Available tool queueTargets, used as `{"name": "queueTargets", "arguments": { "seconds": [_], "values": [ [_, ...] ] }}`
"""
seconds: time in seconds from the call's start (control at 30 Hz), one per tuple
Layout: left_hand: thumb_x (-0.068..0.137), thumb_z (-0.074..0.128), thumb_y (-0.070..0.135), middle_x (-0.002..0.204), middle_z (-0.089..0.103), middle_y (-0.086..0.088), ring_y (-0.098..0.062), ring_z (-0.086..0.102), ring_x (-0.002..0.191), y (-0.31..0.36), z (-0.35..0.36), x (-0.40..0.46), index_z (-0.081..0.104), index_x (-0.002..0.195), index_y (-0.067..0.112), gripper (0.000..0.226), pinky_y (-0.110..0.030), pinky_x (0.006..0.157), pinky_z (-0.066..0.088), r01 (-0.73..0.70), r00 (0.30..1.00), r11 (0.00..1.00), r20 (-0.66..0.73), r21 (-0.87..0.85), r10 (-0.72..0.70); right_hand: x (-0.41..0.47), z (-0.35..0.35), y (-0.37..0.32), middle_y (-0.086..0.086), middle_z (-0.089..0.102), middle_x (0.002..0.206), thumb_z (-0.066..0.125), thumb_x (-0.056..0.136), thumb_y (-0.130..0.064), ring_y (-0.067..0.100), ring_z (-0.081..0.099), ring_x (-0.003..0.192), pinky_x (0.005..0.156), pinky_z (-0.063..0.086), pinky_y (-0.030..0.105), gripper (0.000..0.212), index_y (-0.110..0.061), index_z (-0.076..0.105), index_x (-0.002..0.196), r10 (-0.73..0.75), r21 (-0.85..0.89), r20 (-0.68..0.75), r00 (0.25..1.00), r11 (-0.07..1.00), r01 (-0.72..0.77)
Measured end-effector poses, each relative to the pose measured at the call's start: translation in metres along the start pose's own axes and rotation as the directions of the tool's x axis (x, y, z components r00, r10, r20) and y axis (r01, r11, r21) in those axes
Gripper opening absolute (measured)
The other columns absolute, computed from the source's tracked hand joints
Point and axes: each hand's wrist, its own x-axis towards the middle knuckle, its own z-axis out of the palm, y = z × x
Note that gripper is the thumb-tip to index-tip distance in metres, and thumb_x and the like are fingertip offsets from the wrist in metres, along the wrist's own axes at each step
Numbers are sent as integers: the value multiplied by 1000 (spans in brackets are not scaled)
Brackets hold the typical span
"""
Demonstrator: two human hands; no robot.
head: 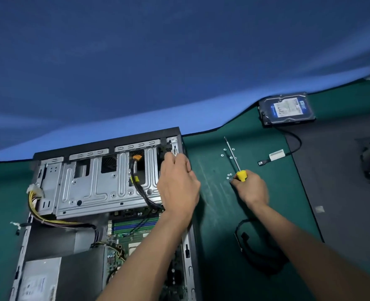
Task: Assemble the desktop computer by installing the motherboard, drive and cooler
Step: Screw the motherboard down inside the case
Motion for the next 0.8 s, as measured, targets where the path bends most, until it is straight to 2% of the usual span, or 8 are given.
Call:
{"name": "queueTargets", "arguments": {
  "seconds": [0.1,0.2,0.33,0.43,0.53,0.63,0.73,0.8],
  "values": [
    [78,59,4,84,40,4,-19,44,74,2,2,3,43,75,19,22,-28,59,31,19,1000,1000,-4,-12,-19,4,4,0,5,61,71,63,84,-34,31,56,73,58,39,29,20,-15,63,79,-11,-7,-2,1000,1000,11],
    [78,59,7,84,41,4,-19,45,73,3,3,5,43,75,20,21,-29,57,33,32,999,999,-16,6,-32,5,2,1,8,63,74,66,83,-34,32,57,75,59,40,29,21,-14,67,78,20,37,7,1000,999,-20],
    [83,56,18,85,47,2,-20,49,75,6,2,4,49,78,18,9,-31,56,35,31,998,998,-52,53,-28,-4,-7,5,12,63,69,66,81,-23,31,57,67,62,47,35,17,-8,67,75,54,208,21,998,976,-57],
    [90,52,23,81,52,1,-17,47,71,10,-4,-2,52,79,14,14,-27,57,29,-106,987,994,-123,-2,105,-24,-24,2,5,56,56,67,82,-11,21,49,50,58,48,36,15,-13,66,67,12,408,74,997,912,-41],
    [94,47,16,77,55,0,-16,48,66,10,-15,-13,56,80,11,17,-24,57,25,-262,957,960,-157,-94,246,-48,-49,-13,-3,50,48,68,81,-5,9,42,38,44,42,22,20,-15,64,64,-86,539,83,993,842,28],
    [98,39,22,74,58,1,-17,51,65,17,-25,-26,57,81,13,26,-26,58,26,-271,961,940,3,-207,278,-76,-69,-35,-5,48,46,66,81,-2,6,39,36,39,39,18,17,-11,65,67,-212,613,80,974,781,120],
    [95,30,35,66,57,3,-16,53,64,28,-37,-40,58,75,16,39,-33,61,38,-112,936,905,262,-410,234,-104,-81,-55,-4,45,40,67,81,-3,9,38,36,41,37,20,14,-10,66,69,-315,646,57,947,735,205],
    [100,31,30,57,57,4,-13,50,56,29,-44,-47,58,68,16,44,-32,60,40,26,908,842,365,-539,206,-121,-85,-64,1,47,42,68,81,-5,12,40,38,46,38,25,14,-11,67,69,-360,642,48,932,726,247]
  ]
}}
